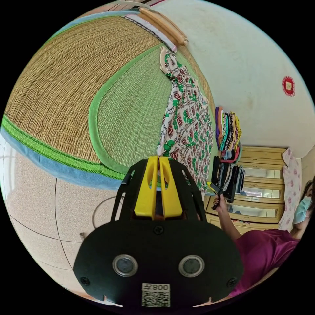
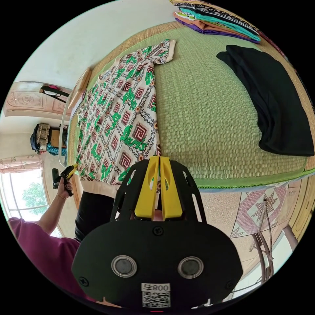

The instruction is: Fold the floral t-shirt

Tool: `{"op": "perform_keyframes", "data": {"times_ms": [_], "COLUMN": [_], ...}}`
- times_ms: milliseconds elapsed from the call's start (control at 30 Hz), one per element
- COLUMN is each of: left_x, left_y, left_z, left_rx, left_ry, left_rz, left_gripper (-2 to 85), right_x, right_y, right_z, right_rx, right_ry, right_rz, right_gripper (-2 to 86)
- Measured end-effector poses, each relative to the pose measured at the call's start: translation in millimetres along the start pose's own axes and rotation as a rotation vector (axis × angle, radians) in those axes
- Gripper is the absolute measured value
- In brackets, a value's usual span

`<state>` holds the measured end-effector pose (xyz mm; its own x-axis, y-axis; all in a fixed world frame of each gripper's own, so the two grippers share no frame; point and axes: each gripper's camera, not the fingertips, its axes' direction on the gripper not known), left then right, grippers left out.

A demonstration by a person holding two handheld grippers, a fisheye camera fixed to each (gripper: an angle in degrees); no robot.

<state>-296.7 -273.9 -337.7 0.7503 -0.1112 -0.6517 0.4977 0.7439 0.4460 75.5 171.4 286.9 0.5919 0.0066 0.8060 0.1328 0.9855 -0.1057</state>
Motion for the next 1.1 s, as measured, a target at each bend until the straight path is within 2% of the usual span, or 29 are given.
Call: {"op": "perform_keyframes", "data": {"times_ms": [100, 433, 533, 700, 900, 1100], "left_x": [-7, -24, -14, 18, 77, 168], "left_y": [-1, 9, 6, -13, -61, -115], "left_z": [21, 69, 82, 125, 240, 394], "left_rx": [-0.032, 0.027, 0.077, 0.098, -0.009, -0.171], "left_ry": [-0.011, 0.005, 0.003, 0.012, 0.074, 0.137], "left_rz": [0.000, -0.026, 0.006, 0.109, 0.274, 0.490], "left_gripper": [0.7, 1.5, 1.6, 1.3, 0.6, 1.1], "right_x": [6, 25, 32, 25, 2, -26], "right_y": [5, 30, 38, 40, -1, -59], "right_z": [1, -2, -8, -27, -23, -12], "right_rx": [-0.002, 0.029, 0.077, 0.180, 0.286, 0.422], "right_ry": [-0.012, -0.125, -0.179, -0.158, -0.102, 0.008], "right_rz": [0.019, 0.091, 0.128, 0.130, 0.078, 0.032], "right_gripper": [0.7, 0.2, 0.2, 0.1, 1.1, 5.6]}}
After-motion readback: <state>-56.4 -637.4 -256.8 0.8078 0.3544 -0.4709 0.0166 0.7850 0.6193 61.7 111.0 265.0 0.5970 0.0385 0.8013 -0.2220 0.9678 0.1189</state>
